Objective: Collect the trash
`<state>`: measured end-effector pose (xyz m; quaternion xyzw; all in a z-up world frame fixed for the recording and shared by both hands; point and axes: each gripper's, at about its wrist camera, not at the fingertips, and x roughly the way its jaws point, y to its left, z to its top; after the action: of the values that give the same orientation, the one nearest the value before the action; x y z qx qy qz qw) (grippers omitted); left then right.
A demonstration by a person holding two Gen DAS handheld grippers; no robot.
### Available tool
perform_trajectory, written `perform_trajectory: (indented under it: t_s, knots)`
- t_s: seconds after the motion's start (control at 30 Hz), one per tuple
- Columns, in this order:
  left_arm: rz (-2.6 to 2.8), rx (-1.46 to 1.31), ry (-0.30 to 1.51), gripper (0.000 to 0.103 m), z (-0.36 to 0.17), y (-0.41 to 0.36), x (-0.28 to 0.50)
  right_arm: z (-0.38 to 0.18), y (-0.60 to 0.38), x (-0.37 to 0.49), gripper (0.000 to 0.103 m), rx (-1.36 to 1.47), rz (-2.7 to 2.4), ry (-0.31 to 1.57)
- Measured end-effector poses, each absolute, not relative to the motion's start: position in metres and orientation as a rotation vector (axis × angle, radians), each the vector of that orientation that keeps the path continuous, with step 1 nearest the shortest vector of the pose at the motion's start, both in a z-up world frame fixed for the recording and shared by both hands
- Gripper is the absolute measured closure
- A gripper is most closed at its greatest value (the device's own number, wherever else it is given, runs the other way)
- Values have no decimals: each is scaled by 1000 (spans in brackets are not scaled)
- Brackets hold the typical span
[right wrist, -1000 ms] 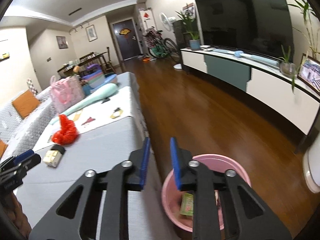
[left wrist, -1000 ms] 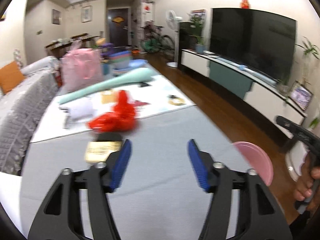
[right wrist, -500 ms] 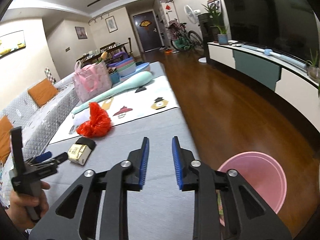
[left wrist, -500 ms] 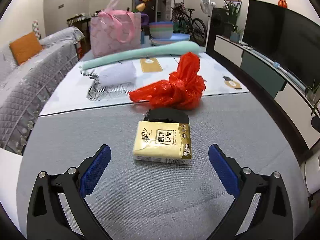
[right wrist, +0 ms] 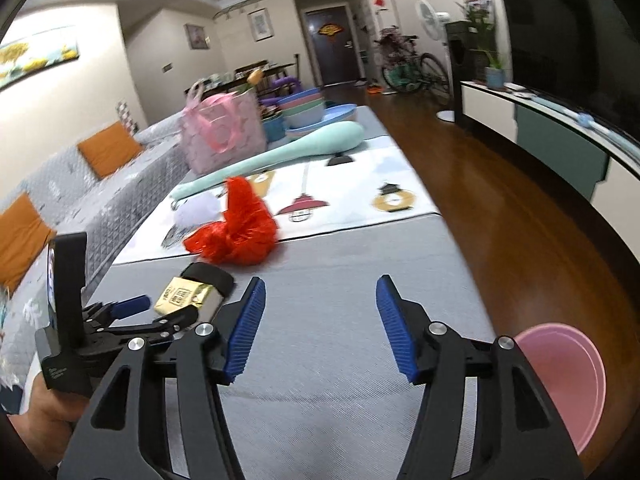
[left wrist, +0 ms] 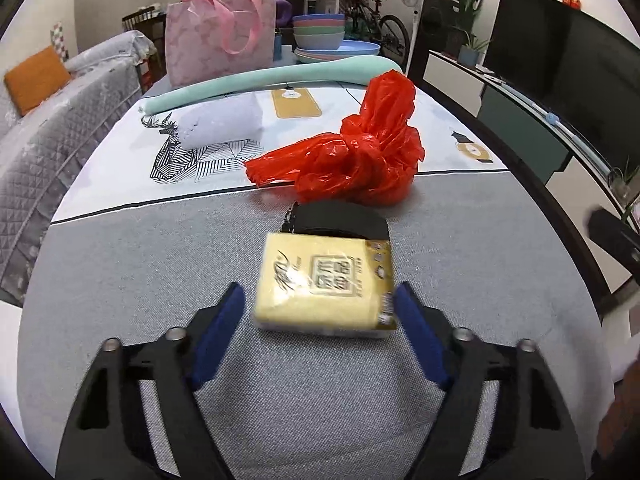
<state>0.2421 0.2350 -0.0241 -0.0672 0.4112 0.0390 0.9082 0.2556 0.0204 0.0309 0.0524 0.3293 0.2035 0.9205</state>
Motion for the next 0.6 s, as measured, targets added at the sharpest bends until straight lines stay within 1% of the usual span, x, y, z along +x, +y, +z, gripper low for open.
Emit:
perform_trajectory:
  t_s: [0.37,0.6]
  knots:
    - [111,-170,856,37,-22,265,230,19,102,302,45,64,511,709]
    - [119,-194,857,37,-23,279,226,9,131,339,46,101,502,752]
